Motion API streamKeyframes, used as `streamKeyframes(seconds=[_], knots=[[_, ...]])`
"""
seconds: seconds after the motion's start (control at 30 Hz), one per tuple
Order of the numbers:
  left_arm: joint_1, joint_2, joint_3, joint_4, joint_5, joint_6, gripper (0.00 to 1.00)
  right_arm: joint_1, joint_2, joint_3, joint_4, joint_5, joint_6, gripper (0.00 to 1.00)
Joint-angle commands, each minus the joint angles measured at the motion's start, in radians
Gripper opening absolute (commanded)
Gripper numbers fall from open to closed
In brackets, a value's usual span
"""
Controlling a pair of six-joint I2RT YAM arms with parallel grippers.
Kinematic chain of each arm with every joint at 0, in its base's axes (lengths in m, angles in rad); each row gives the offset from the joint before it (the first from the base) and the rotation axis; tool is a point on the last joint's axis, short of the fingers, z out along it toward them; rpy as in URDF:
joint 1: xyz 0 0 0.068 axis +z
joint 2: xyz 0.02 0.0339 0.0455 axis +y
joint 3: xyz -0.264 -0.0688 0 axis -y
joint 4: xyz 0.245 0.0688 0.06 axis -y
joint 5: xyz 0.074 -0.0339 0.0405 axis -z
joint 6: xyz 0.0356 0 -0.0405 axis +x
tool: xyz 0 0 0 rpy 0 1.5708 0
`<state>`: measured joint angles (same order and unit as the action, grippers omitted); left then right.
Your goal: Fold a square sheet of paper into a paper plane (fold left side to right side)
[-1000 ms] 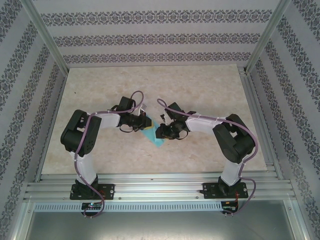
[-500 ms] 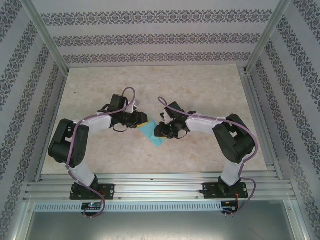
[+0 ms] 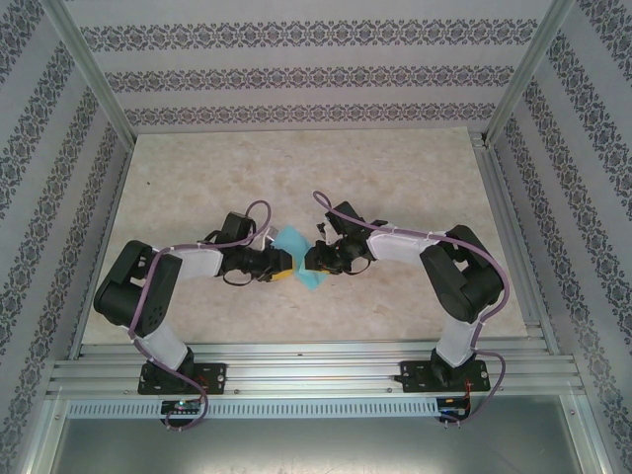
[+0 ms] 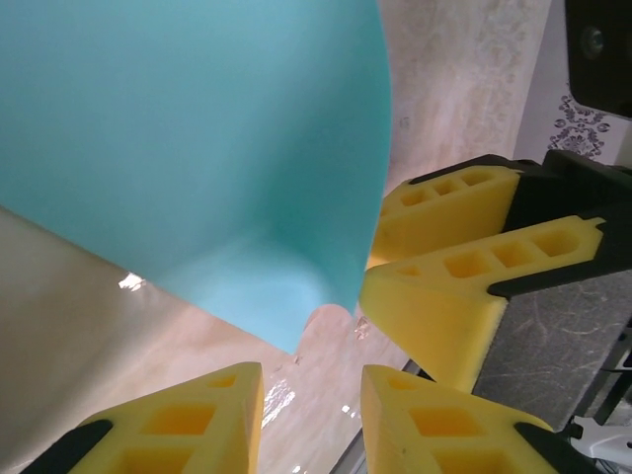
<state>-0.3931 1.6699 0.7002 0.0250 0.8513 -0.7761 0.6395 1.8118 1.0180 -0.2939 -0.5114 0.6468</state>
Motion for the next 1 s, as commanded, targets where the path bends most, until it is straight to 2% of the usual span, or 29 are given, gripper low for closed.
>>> streamKeyframes(seconds=[0.0,0.3,0.53,0.7,0.97], knots=[[-0.019,0.012,-0.001,0.105,0.005,-0.043,0.33,0.0,0.002,-0.01,0.021,-0.018,0.013,0.33],[-0.051,0.053,0.019,0.129,0.001,-0.055,0.32,-0.001,0.003,-0.009,0.018,-0.02,0.011,0.33],[-0.062,0.079,0.033,0.131,-0.009,-0.054,0.27,-0.002,0.007,-0.008,0.018,-0.024,0.013,0.33],[-0.063,0.08,0.045,0.128,-0.02,-0.052,0.2,-0.002,0.01,-0.008,0.024,-0.025,0.015,0.33],[-0.06,0.059,0.061,0.024,-0.054,0.018,0.02,-0.012,-0.029,-0.01,0.003,-0.016,-0.002,0.36]])
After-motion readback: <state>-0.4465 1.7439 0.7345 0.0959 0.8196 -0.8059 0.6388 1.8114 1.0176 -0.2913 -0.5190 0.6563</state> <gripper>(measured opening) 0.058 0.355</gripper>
